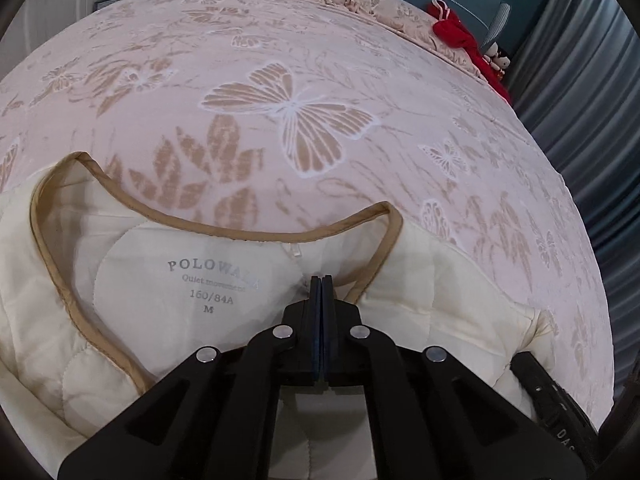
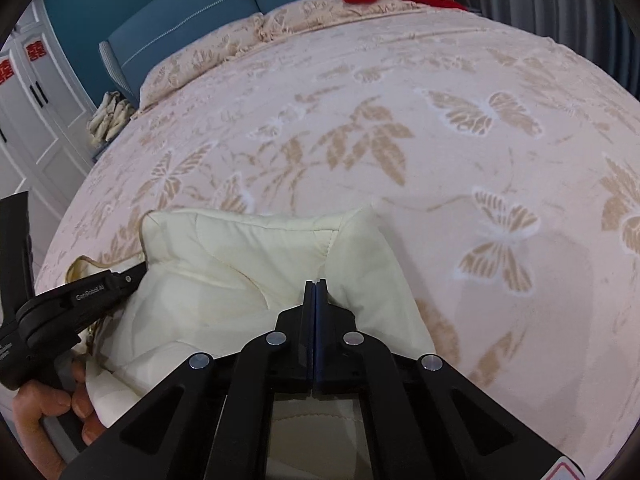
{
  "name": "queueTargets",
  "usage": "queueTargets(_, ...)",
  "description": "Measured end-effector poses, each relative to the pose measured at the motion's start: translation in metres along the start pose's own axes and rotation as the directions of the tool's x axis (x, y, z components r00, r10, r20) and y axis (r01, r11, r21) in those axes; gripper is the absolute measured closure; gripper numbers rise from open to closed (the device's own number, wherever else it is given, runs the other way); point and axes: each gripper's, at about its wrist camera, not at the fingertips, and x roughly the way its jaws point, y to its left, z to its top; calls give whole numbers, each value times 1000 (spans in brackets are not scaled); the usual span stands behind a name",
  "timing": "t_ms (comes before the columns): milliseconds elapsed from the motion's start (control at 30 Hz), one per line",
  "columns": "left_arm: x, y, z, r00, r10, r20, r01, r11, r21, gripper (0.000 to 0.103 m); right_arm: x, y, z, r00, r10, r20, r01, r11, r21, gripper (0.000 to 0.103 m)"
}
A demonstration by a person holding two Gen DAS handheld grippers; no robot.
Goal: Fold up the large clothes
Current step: 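Grasp the jacket near the collar with both grippers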
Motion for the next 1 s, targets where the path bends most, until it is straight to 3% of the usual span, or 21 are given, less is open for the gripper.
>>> queueTargets(300,2,4,-4,999,-31,39,31,999,-9,103,3,12,-5,997,-68,33,70,995,-69,103)
queueTargets(433,-19,20,-9,993,-74,87,82,992,-93,102,3,9,-1,998,-57,18,58,996,-62,103)
queueTargets(500,-43,41,-17,984,-111,140,135,976,-173,94,-1,12,2,998,-69,5,69,995,-65,103)
queueTargets(533,-56,54,-19,977,-135,167,169,963,-209,83,-7,17,4,995,-97,11,97,992,-82,103)
queueTargets(567,-71,70,-21,968,-156,197,203,949,-243,74,-19,31,4,989,-142,44,147,981,-123,99)
queueTargets(600,-88,86,-22,962,-155,224,213,940,-267,71,-31,43,3,985,-154,84,165,974,-154,87)
queueTargets(667,-121,122,-16,955,-121,272,198,940,-278,63,-53,77,-1,989,-71,130,96,974,-205,87)
queueTargets(767,-151,172,-1,955,-20,296,114,946,-304,60,-59,134,-4,994,90,68,-70,965,-252,87)
queueTargets(833,-152,205,8,966,38,254,57,933,-356,60,-51,179,-9,970,242,-18,-238,937,-257,87)
queueTargets(867,-149,214,10,973,60,224,29,927,-374,61,-47,195,-12,959,281,-42,-282,924,-257,87)
queueTargets(900,-142,230,12,983,79,168,-5,916,-402,63,-41,216,-16,953,298,-60,-303,915,-267,87)
queueTargets(1000,-128,244,6,991,78,109,-27,912,-409,76,-28,254,-27,955,286,-76,-295,902,-317,86)
